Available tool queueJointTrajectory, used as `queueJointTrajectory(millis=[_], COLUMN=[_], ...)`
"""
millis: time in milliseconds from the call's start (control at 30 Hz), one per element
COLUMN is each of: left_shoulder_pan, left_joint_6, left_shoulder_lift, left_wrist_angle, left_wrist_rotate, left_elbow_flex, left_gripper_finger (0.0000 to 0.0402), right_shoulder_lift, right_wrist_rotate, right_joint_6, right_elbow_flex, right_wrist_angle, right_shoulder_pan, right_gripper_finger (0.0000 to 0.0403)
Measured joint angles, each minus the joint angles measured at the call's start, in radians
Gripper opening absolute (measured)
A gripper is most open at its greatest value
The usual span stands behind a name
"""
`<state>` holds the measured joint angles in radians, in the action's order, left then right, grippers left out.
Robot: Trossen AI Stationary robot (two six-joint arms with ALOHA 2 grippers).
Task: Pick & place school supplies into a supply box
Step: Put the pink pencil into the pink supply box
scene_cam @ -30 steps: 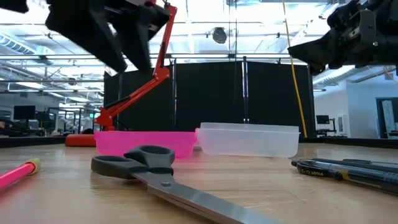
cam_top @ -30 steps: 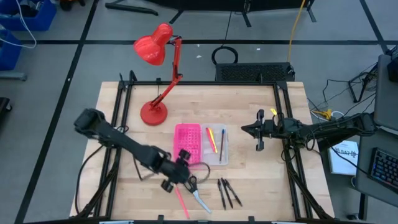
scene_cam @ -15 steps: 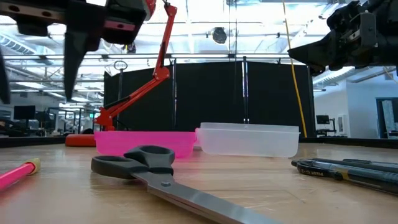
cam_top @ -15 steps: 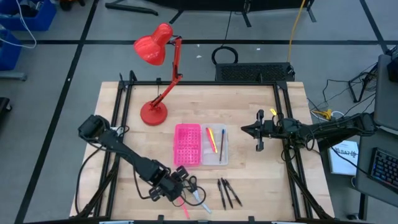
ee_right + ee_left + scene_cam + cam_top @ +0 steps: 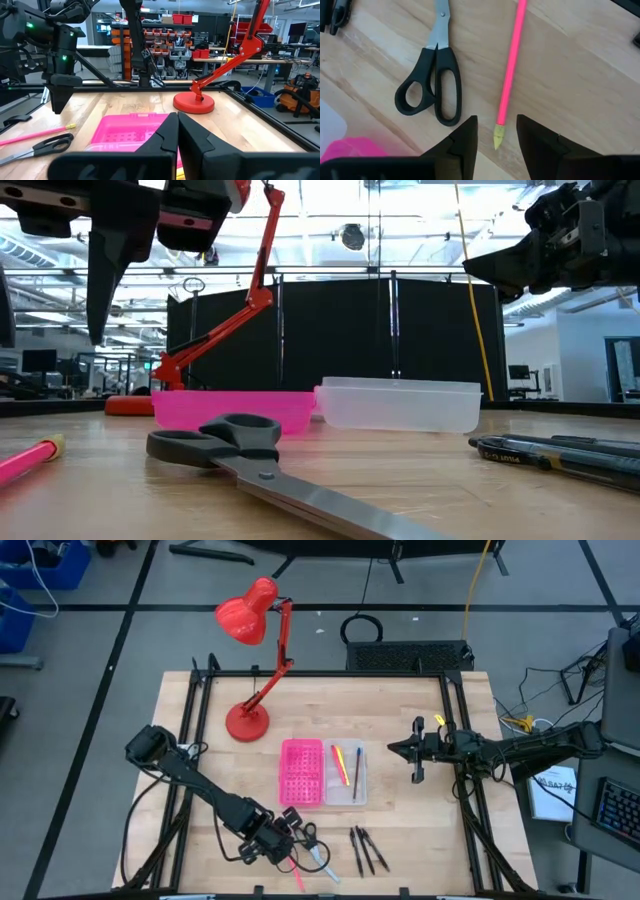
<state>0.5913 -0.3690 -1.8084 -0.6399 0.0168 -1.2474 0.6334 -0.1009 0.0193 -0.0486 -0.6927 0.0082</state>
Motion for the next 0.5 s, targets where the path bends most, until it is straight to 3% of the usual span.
queueJointTrajectory(millis=[500], left_shoulder_pan=[-0.022], left_joint_6=[-0.092], left_shoulder_lift=[-0.085], left_wrist_angle=[0.013], left_wrist_rotate=[-0.061], left_elbow_flex=[0.002], left_gripper_finger=[0.0143], right_shoulder_lift=[0.0], right_wrist_rotate=[-0.001], right_joint_6=[-0.011], right_elbow_flex=[0.0], right_wrist_angle=[0.014], right_shoulder_pan=[0.0], right_gripper_finger=[0.0])
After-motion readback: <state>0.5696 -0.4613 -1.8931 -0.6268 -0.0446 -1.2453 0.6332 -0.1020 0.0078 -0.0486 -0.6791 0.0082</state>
